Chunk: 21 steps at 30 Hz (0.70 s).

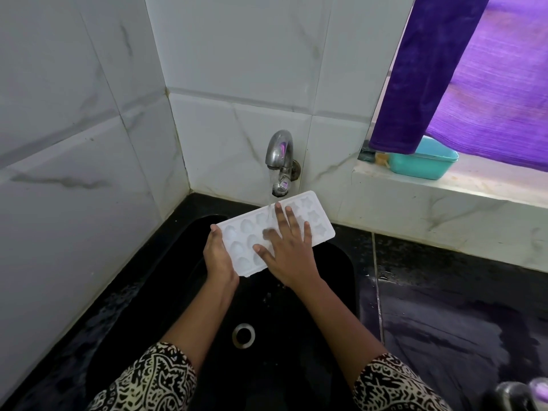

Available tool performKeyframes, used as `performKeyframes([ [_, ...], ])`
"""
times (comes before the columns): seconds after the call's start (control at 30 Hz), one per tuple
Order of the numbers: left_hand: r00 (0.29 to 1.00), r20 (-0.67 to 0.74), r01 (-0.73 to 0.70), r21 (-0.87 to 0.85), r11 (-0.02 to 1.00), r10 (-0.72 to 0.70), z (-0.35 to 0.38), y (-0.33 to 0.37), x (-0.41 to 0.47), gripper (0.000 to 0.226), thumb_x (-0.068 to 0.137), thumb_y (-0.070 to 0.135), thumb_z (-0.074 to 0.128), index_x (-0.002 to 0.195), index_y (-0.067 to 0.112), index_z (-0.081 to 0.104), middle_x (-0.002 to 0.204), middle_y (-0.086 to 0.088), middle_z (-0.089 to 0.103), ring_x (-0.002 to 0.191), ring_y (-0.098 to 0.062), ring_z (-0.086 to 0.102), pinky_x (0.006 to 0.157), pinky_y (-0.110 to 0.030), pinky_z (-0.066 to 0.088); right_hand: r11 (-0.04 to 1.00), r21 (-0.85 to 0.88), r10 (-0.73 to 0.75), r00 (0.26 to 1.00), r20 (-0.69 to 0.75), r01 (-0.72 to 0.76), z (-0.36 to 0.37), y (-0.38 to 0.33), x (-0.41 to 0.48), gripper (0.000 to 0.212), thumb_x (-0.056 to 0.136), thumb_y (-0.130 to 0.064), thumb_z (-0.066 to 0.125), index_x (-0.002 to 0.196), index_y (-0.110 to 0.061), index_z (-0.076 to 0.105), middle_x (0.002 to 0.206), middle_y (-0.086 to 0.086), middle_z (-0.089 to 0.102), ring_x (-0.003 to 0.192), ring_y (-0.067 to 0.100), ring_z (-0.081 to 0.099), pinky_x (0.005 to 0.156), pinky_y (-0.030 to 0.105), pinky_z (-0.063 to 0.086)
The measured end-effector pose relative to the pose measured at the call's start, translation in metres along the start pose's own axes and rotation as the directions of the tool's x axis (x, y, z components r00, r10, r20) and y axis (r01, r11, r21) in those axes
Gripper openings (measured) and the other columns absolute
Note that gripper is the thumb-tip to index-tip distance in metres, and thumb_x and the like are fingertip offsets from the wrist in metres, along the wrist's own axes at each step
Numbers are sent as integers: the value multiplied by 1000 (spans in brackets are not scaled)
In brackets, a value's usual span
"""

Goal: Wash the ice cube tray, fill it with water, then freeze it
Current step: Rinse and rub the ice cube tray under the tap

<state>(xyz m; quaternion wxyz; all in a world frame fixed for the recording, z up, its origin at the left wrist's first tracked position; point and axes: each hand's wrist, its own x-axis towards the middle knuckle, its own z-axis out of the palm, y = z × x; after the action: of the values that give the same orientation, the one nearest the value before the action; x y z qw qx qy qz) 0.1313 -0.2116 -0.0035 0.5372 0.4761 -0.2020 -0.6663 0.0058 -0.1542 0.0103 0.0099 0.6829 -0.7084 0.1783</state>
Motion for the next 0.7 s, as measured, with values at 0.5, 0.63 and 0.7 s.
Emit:
performKeyframes([
  [0.5,1000,-12,-26,-1,1000,26,-2,1,11,49,98,53,46,118,12,64,110,-13,71,98,-34,69,89,-52,55,1000,-3,27,1000,-12,-27,-5,10,4,43,95,-57,30,118,-33,57,160,-4,-6,145,15,-16,113,50,-8],
  [0.63,1000,-5,-30,-6,1000,30,1,2,11,46,98,53,45,113,14,65,108,-13,71,95,-33,70,82,-48,57,1000,3,13,1000,0,-13,1,-4,5,48,93,-59,31,122,-28,53,160,-4,-8,143,10,-21,113,49,-8],
  [0.7,999,-13,-51,12,999,51,-1,4,14,41,98,52,45,107,18,66,105,-10,72,91,-30,71,74,-43,59,1000,16,-7,1000,19,7,0,1,3,49,94,-59,29,125,-29,53,159,-5,-9,141,8,-24,113,49,-9],
])
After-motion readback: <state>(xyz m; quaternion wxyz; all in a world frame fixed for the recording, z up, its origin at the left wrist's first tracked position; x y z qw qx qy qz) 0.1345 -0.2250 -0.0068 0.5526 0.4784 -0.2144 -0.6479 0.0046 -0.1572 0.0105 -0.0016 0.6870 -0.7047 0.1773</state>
